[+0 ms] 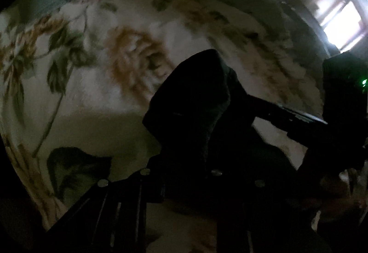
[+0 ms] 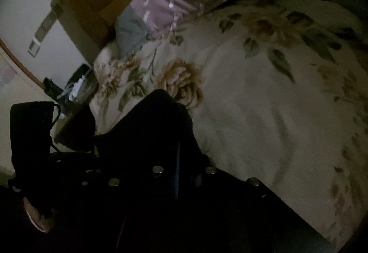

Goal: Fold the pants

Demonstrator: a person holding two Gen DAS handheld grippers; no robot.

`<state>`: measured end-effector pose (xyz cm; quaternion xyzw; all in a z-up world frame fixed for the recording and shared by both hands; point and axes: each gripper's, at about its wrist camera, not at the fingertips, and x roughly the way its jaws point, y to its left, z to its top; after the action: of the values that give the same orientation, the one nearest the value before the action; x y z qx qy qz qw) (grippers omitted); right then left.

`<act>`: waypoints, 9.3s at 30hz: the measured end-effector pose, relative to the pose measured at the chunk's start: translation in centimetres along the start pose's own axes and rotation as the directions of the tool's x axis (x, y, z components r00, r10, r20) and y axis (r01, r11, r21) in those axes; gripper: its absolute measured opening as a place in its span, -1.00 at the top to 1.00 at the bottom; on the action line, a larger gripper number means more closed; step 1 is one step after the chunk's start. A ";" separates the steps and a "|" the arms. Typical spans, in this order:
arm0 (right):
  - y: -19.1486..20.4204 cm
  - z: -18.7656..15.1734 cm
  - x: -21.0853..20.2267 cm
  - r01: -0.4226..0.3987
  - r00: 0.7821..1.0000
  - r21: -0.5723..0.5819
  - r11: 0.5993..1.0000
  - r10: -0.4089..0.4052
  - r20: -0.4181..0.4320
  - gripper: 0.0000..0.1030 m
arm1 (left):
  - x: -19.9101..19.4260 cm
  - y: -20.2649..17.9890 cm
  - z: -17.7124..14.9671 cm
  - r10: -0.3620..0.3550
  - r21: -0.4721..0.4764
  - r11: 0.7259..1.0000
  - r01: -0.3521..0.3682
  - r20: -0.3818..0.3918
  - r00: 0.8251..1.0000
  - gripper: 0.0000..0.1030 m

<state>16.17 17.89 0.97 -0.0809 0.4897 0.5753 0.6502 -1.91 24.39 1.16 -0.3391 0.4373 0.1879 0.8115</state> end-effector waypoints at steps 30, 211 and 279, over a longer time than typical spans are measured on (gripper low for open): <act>-5.1 -15.9 -23.3 0.035 0.898 0.299 0.954 -0.161 0.410 0.89 | -6.3 -25.4 -9.1 -0.306 0.473 0.828 0.301 -0.069 0.950 0.69; -10.4 -16.1 -15.0 0.261 0.875 0.565 0.783 -0.439 0.205 -0.13 | 7.9 -12.5 1.0 -0.040 0.364 0.929 0.069 -0.087 0.995 0.00; -1.9 -19.9 -14.5 0.449 0.820 0.260 0.855 -0.510 0.259 -0.90 | 2.0 -11.7 -7.3 0.093 0.520 0.841 -0.149 0.131 0.987 -0.54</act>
<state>8.99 -5.75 0.57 -0.0463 0.3935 0.3489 0.8493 2.03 11.02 1.16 -0.0651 0.4511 0.1284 0.8808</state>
